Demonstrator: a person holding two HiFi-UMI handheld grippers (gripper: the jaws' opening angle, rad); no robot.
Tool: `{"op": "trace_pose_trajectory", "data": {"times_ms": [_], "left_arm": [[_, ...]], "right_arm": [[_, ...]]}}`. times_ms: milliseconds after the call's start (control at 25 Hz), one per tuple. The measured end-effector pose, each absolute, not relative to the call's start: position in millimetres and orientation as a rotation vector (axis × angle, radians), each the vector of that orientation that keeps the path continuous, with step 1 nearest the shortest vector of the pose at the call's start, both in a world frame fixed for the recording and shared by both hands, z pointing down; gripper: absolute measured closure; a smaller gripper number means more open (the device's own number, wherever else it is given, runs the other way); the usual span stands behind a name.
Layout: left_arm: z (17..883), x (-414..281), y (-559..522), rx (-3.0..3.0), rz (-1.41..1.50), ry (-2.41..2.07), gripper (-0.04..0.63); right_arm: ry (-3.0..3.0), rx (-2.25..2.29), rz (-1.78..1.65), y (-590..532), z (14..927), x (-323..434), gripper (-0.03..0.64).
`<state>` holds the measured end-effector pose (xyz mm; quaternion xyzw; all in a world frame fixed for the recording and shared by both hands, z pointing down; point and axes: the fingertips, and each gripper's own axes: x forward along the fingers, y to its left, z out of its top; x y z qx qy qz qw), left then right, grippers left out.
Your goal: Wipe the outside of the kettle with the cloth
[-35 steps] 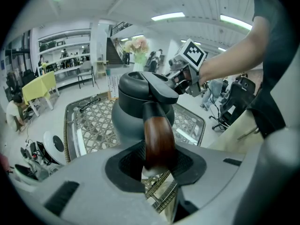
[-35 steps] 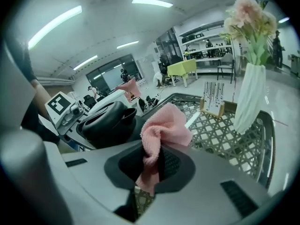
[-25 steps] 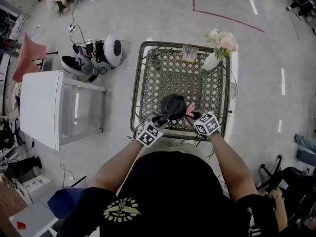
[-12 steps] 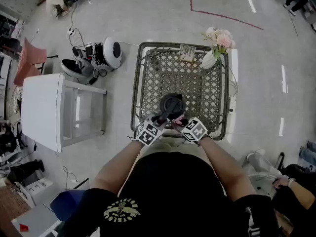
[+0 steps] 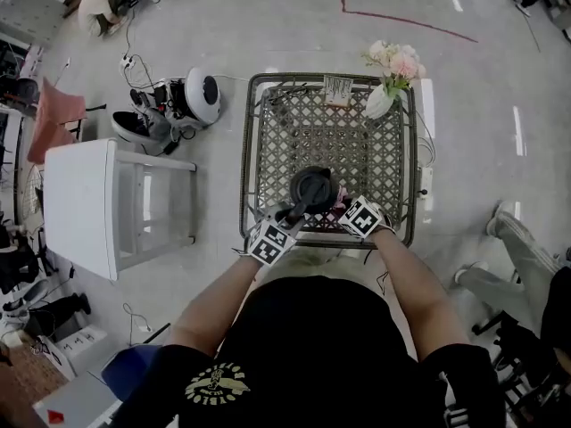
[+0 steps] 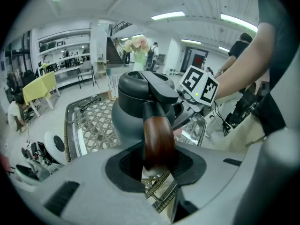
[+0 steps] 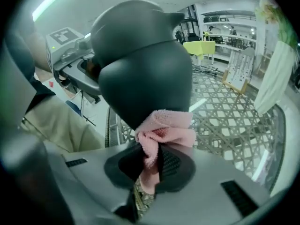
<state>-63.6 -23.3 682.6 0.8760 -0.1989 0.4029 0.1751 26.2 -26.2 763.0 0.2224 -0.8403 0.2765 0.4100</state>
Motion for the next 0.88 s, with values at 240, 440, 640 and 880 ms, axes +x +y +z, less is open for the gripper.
{"op": "trace_pose_trajectory", "data": {"times_ms": [240, 440, 640, 880], "left_arm": [[682, -65, -22, 2.48, 1.156, -0.548, 0.485], [682, -66, -21, 2.467, 1.176, -0.547, 0.485], [682, -64, -19, 2.459, 1.156, -0.509, 0.476], [664, -60, -21, 2.485, 1.041, -0.56, 0.434]], "right_arm": [[-2.084, 0.797, 0.723, -68, 747, 73, 0.577], [-1.963, 0.873, 0.722, -67, 748, 120, 0.577], [-1.939, 0.892, 0.749, -56, 740, 145, 0.47], [-1.956, 0.924, 0.715, -45, 713, 154, 0.434]]}}
